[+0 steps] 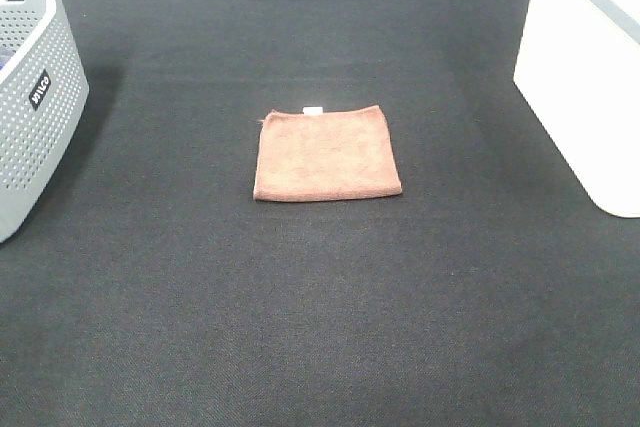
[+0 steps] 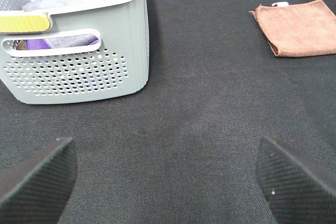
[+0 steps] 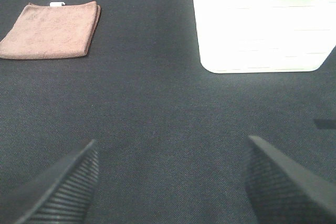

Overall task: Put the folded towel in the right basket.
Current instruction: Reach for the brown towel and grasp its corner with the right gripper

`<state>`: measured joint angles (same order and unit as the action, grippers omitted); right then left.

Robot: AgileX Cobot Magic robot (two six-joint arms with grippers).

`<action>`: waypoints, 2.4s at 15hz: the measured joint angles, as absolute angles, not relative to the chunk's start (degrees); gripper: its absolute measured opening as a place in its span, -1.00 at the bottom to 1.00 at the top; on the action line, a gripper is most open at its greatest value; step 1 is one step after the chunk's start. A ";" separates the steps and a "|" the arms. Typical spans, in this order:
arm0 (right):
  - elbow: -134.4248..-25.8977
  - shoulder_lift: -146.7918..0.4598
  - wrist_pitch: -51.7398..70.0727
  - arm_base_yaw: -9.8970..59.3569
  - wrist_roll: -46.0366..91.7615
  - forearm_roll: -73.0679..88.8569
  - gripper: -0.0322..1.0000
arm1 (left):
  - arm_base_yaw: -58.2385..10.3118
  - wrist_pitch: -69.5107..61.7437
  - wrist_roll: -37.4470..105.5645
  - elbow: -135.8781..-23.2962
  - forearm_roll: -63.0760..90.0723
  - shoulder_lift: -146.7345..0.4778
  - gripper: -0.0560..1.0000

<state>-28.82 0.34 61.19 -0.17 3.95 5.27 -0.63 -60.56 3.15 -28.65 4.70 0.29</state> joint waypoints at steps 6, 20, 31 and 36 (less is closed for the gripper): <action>-28.82 0.34 61.19 -0.17 3.95 5.27 0.45 | -0.63 -60.56 3.15 -28.65 4.70 0.29 0.77; -28.82 0.34 61.19 -0.17 3.95 5.27 0.45 | -0.63 -60.56 3.15 -28.65 4.70 0.29 0.77; -28.82 0.34 61.19 -0.17 3.95 5.27 0.45 | -0.63 -60.56 3.15 -28.65 4.70 0.29 0.77; -28.82 0.34 61.19 -0.17 3.95 5.27 0.45 | -0.63 -60.56 3.15 -28.65 4.70 0.29 0.77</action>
<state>-28.82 0.34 61.19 -0.17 3.95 5.27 -0.63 -60.56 3.15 -28.65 4.70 0.29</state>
